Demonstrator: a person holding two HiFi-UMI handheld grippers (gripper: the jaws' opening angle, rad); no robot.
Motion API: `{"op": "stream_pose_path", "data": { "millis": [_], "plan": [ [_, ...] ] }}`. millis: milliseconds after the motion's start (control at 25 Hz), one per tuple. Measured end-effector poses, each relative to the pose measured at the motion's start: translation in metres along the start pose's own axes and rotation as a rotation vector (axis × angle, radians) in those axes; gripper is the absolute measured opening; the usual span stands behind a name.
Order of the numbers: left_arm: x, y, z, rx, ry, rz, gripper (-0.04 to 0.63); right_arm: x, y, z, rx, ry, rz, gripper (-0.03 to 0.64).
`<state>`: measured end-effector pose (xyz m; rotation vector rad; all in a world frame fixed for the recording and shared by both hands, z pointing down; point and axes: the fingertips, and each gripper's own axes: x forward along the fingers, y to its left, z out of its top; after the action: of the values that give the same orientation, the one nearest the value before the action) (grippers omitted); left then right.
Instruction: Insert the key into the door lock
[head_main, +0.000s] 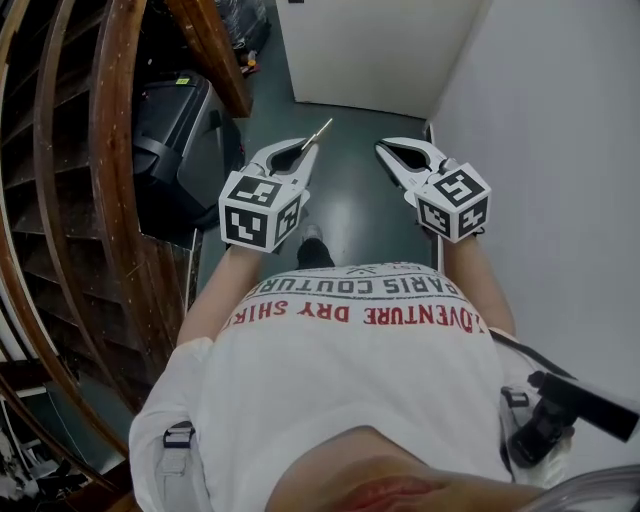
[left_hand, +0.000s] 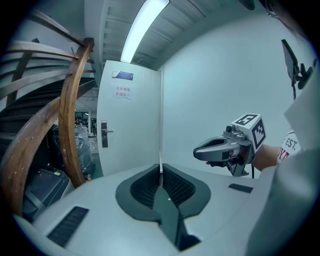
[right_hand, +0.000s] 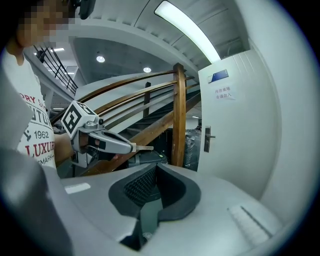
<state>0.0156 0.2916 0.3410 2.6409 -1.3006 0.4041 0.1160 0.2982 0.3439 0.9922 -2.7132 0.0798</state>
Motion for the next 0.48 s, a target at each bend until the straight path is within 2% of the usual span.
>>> {"op": "stream_pose_path", "data": {
  "millis": [240,480],
  "plan": [
    [0.068,0.068,-0.014,-0.024,0.015,-0.025,0.023,0.074,-0.055,-0.02,0.018,0.02,-0.015,0.003],
    [0.175,0.183,0.001,-0.057,0.037,-0.046,0.023,0.189,-0.153,-0.01,0.032,0.05,-0.041,0.003]
  ]
}}
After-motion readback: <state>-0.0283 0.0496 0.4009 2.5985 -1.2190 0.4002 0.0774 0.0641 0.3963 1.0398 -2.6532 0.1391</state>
